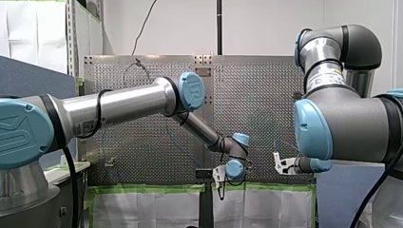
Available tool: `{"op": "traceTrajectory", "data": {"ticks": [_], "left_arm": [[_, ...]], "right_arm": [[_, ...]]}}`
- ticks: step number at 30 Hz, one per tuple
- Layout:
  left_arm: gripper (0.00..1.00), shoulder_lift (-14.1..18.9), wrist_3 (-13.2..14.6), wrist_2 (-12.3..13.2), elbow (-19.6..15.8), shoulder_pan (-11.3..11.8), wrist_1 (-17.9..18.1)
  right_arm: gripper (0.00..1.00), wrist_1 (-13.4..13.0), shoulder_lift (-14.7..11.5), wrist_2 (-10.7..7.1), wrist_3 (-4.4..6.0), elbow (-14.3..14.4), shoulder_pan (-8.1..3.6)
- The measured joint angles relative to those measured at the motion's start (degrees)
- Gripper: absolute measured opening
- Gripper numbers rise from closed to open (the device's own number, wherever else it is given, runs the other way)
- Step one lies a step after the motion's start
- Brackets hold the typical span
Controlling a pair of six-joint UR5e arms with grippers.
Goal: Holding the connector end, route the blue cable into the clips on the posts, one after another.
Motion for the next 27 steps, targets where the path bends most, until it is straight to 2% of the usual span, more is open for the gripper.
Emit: {"op": "traceTrajectory", "data": {"ticks": [4, 9, 14, 17, 21, 27], "left_arm": [[0.0, 2.18, -0.06, -0.11, -2.63, -0.25, 0.6], [0.0, 2.84, 0.2, 0.33, -4.53, -0.19, 0.87], [0.0, 2.9, 0.9, 2.52, -4.84, -0.18, 0.91], [0.0, 2.9, 1.05, 3.76, -4.86, -0.16, 0.97], [0.0, 2.92, 1.09, 5.21, -4.87, -0.07, 1.47], [0.0, 2.92, 0.93, 6.32, -4.88, 0.29, 2.28]], "right_arm": [[0.0, -0.15, -0.52, 1.47, 1.27, 0.6, -0.66], [0.0, -1.9, -0.6, 2.34, 4.14, 0.7, -1.18], [0.0, -3.51, -0.62, 2.7, 7.13, 0.71, -1.23], [0.0, -3.95, -0.61, 2.69, 8.47, 0.68, -1.23], [0.0, -4.17, -0.62, 2.6, 9.02, 0.58, -1.21], [0.0, -4.18, -0.62, 2.62, 9.09, 0.3, -0.99]]}}
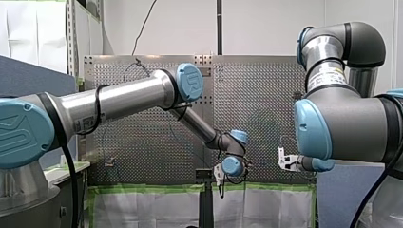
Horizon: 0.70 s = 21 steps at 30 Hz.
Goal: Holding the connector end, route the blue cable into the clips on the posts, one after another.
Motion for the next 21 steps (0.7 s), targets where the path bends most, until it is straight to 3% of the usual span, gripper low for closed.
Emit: {"op": "traceTrajectory", "data": {"ticks": [21], "left_arm": [[0.0, -0.01, -1.11, 1.88, 0.0, 1.71, 0.11]], "right_arm": [[0.0, -0.64, 0.01, -0.18, 0.07, -0.43, 0.59]]}}
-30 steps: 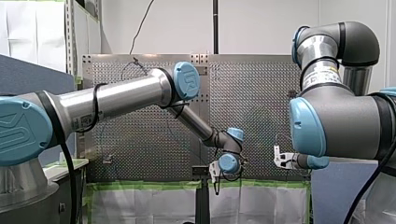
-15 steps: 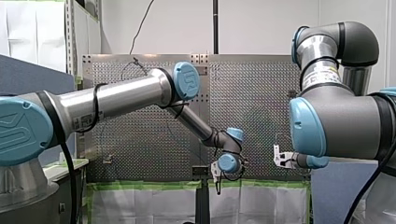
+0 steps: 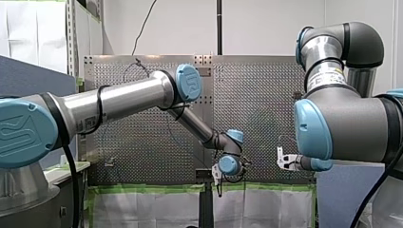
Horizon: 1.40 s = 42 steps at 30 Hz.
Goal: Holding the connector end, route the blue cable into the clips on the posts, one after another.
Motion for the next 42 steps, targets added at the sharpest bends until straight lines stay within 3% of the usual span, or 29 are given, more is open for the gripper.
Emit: {"op": "traceTrajectory", "data": {"ticks": [10, 27, 35, 42], "left_arm": [[0.0, -0.05, -2.05, 3.36, 0.01, 1.77, 0.88], [0.0, -0.12, -3.52, 5.79, 1.0, 3.63, 2.2], [0.0, -0.62, -6.76, 7.16, 4.31, 3.75, 2.23], [0.0, -3.01, -9.02, 8.21, 5.97, 4.3, 2.28]], "right_arm": [[0.0, 0.19, -0.01, 0.01, 0.19, -1.59, 0.2], [0.0, -0.05, 0.0, -0.12, 0.78, -1.86, 0.72], [0.0, -0.13, 0.04, -0.52, 1.63, -1.87, 1.04], [0.0, -0.26, 0.07, -1.21, 2.27, -1.86, 1.26]]}}
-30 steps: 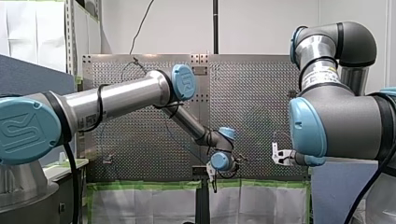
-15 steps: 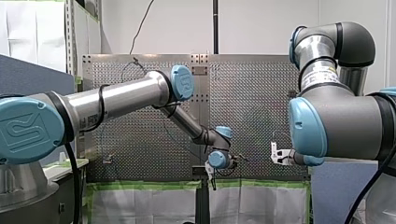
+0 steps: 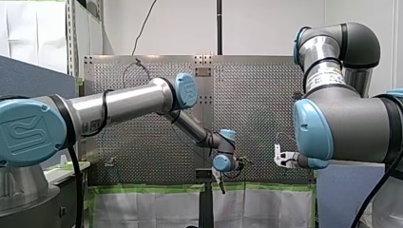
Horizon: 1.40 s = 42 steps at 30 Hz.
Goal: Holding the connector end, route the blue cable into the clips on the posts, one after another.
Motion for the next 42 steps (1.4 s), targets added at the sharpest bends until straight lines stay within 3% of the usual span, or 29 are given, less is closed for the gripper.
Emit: {"op": "traceTrajectory", "data": {"ticks": [6, 13, 21, 42], "left_arm": [[0.0, -0.98, -0.87, 0.84, 0.13, 0.95, 0.3], [0.0, -1.11, -3.35, 3.83, 0.16, 1.97, 3.03], [0.0, -1.12, -3.77, 5.25, 0.17, 2.07, 3.49], [0.0, -1.19, -3.76, 4.44, 0.16, 1.2, 5.77]], "right_arm": [[0.0, -0.53, 0.02, -0.03, 0.53, -0.01, 0.09], [0.0, -2.81, 0.14, 0.01, 2.68, -0.01, 0.27], [0.0, -4.59, 1.07, 0.77, 4.79, -0.59, 0.31], [0.0, -4.92, 4.57, 1.91, 4.95, -2.23, 0.29]]}}
